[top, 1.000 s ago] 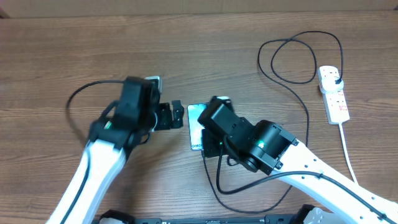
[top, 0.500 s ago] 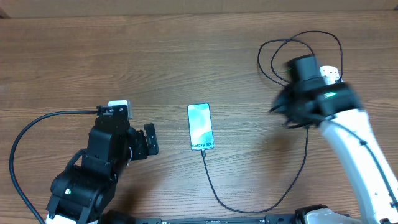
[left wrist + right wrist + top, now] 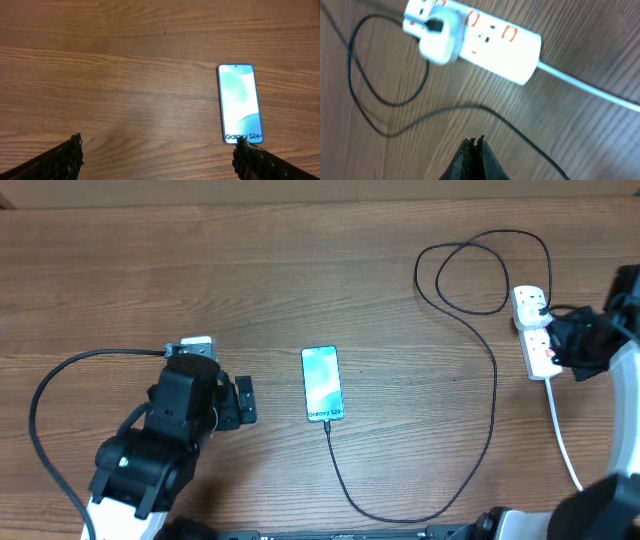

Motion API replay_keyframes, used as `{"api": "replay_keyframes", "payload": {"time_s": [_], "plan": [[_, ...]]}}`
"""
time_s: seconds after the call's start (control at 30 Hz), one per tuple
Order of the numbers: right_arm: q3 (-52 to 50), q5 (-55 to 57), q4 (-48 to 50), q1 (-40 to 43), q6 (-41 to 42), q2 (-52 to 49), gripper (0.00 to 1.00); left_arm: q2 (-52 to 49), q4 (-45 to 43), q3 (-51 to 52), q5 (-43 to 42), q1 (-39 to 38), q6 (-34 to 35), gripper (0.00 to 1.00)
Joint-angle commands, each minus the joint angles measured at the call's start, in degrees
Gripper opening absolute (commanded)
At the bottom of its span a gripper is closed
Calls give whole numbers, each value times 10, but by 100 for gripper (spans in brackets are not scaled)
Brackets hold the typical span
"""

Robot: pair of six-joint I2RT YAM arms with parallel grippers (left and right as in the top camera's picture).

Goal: Plug charger to phone and switch on socket
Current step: 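Move the right gripper over the power strip switch beside the white charger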

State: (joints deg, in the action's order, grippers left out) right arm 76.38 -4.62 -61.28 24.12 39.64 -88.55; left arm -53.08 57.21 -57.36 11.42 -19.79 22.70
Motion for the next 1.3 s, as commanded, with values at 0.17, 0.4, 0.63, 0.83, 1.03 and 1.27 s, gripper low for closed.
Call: {"api": "replay_keyframes", "payload": {"time_s": [0.17,0.4,0.63,0.83,1.03,1.27], "plan": [[162,-41,-29,42,-32,-140,4,-54,-2,-3,12,-1,0,100],[264,-40,-63,42,-52,-233,4,-72,-3,-2,11,-1,0,100],[273,-37,-66,42,-57,-295,4,-71,-2,-2,11,-1,0,100],[273,-22,-67,42,-68,-313,4,-60,-2,-2,11,-1,0,100],[272,-4,-62,42,-68,-315,4,-12,-2,-2,10,-1,0,100],[272,-5,-55,42,-68,-324,4,51,-2,-2,10,-1,0,100]]}}
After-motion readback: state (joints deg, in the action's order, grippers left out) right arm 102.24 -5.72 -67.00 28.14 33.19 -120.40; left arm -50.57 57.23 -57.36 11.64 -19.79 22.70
